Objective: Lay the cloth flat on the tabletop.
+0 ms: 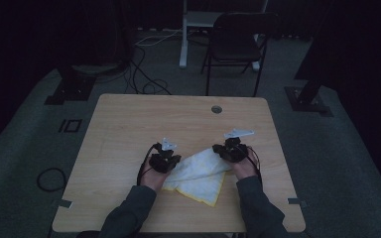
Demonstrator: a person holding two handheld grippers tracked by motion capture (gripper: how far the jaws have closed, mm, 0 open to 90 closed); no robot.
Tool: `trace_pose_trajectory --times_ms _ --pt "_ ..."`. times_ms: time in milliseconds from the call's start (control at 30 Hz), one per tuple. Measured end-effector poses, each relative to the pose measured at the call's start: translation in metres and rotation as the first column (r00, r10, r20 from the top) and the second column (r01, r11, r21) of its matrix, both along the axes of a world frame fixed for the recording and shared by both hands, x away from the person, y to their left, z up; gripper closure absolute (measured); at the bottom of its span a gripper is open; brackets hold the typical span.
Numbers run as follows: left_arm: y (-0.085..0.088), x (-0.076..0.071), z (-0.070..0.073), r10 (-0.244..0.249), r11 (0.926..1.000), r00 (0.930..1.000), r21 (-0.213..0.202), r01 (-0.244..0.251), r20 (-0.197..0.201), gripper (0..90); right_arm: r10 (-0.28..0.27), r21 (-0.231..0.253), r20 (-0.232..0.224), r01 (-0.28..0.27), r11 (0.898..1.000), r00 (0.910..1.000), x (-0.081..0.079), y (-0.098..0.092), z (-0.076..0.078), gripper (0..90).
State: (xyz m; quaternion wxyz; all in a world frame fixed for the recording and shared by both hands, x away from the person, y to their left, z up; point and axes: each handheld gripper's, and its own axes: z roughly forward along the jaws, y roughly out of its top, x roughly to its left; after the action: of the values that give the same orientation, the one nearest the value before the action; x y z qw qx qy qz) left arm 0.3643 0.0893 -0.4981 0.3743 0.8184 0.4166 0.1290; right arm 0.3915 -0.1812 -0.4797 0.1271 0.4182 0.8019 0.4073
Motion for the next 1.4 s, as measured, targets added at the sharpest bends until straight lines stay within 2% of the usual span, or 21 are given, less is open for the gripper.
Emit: trace_pose_trajectory --times_ms 200,233,267,367,433,533,567,667,700,733,800,833,900,933,1000,1100,1133,1233,1267,1367,1400 --pt "-0.002 0.000 0.006 0.019 0.9998 0.9995 -0.007 -0.019 0.024 90.0 0.019 0.041 0.090 -0.022 0.999 0.9958 -0.010 -0.002 0.017 86.0" --pt "-0.002 0.000 0.006 0.019 0.9998 0.9995 -0.007 -0.019 0.024 87.9 0.019 0.041 0.090 -0.022 0.999 0.9958 -0.010 -0.002 0.017 86.0" --pt "-0.003 0.001 0.005 0.025 0.9997 0.9994 -0.007 -0.025 0.023 84.9 0.019 0.049 0.113 -0.024 0.998 0.9935 -0.013 -0.003 0.022 86.0" --pt "-0.004 0.004 0.003 0.049 0.9988 0.9985 0.004 -0.049 0.022 71.7 0.024 0.070 0.136 -0.034 0.997 0.9904 -0.017 -0.006 0.029 86.1" --pt "-0.005 0.005 0.002 0.060 0.9982 0.9980 -0.001 -0.060 0.021 59.8 0.025 0.064 0.131 -0.034 0.997 0.9911 -0.019 -0.008 0.031 86.0" --pt "-0.005 0.005 0.000 0.056 0.9984 0.9984 -0.007 -0.056 0.011 54.3 0.021 0.038 0.102 -0.025 0.999 0.9945 -0.026 -0.012 0.026 86.0" --pt "-0.005 0.005 -0.001 0.049 0.9988 0.9988 0.001 -0.049 0.008 54.3 0.021 0.038 0.102 -0.025 0.999 0.9945 -0.026 -0.012 0.026 86.0" --pt "-0.009 0.004 -0.006 0.038 0.9992 0.9993 0.011 -0.038 -0.004 53.4 0.012 -0.006 0.067 -0.012 1.000 0.9976 -0.036 -0.016 0.013 86.0" --pt "-0.010 0.004 -0.007 0.037 0.9992 0.9993 0.012 -0.037 -0.006 53.4 0.008 -0.019 0.058 -0.007 1.000 0.9983 -0.040 -0.017 0.007 86.0" --pt "-0.012 0.003 -0.009 0.031 0.9994 0.9995 0.015 -0.031 -0.010 53.4 -0.001 -0.032 0.039 0.002 0.999 0.9992 -0.048 -0.020 -0.006 86.0" --pt "-0.016 0.003 -0.011 0.024 0.9996 0.9996 0.015 -0.023 -0.017 53.3 -0.019 -0.058 0.026 0.020 0.998 0.9995 -0.055 -0.023 -0.018 86.0" --pt "-0.016 0.003 -0.011 0.024 0.9996 0.9996 0.015 -0.023 -0.017 53.3 -0.019 -0.058 0.026 0.020 0.998 0.9995 -0.055 -0.023 -0.018 86.0" --pt "-0.019 0.002 -0.012 0.006 0.9998 0.9997 0.019 -0.005 -0.024 53.3 -0.029 -0.063 -0.001 0.029 0.998 0.9996 -0.058 -0.028 -0.028 85.9" --pt "-0.023 0.000 -0.014 -0.015 0.9996 0.9995 0.021 0.016 -0.029 53.5 -0.044 -0.085 -0.020 0.043 0.996 0.9988 -0.059 -0.032 -0.036 85.8" --pt "-0.025 -0.001 -0.015 -0.026 0.9994 0.9993 0.021 0.027 -0.028 54.1 -0.048 -0.088 -0.038 0.044 0.995 0.9981 -0.060 -0.033 -0.041 85.5" --pt "-0.031 -0.005 -0.017 -0.047 0.9986 0.9985 0.023 0.048 -0.027 54.3 -0.045 -0.092 -0.047 0.041 0.995 0.9979 -0.060 -0.034 -0.042 82.1" --pt "-0.032 -0.006 -0.017 -0.048 0.9985 0.9986 0.024 0.049 -0.023 54.3 -0.052 -0.094 -0.029 0.049 0.994 0.9982 -0.058 -0.034 -0.038 74.7" --pt "-0.033 -0.009 -0.016 -0.051 0.9985 0.9986 0.018 0.051 -0.012 54.4 -0.053 -0.079 -0.007 0.053 0.996 0.9985 -0.056 -0.033 -0.032 70.7" --pt "-0.032 -0.010 -0.014 -0.046 0.9989 0.9989 0.010 0.046 -0.009 54.5 -0.057 -0.083 0.023 0.059 0.995 0.9981 -0.051 -0.031 -0.024 67.9" --pt "-0.031 -0.015 -0.009 -0.046 0.9989 0.9989 -0.010 0.046 0.004 56.3 -0.059 -0.081 0.038 0.062 0.995 0.9975 -0.044 -0.028 -0.019 66.4" --pt "-0.031 -0.018 -0.007 -0.052 0.9985 0.9986 -0.015 0.052 0.008 57.5 -0.060 -0.086 0.041 0.063 0.994 0.9974 -0.035 -0.024 -0.017 65.9"
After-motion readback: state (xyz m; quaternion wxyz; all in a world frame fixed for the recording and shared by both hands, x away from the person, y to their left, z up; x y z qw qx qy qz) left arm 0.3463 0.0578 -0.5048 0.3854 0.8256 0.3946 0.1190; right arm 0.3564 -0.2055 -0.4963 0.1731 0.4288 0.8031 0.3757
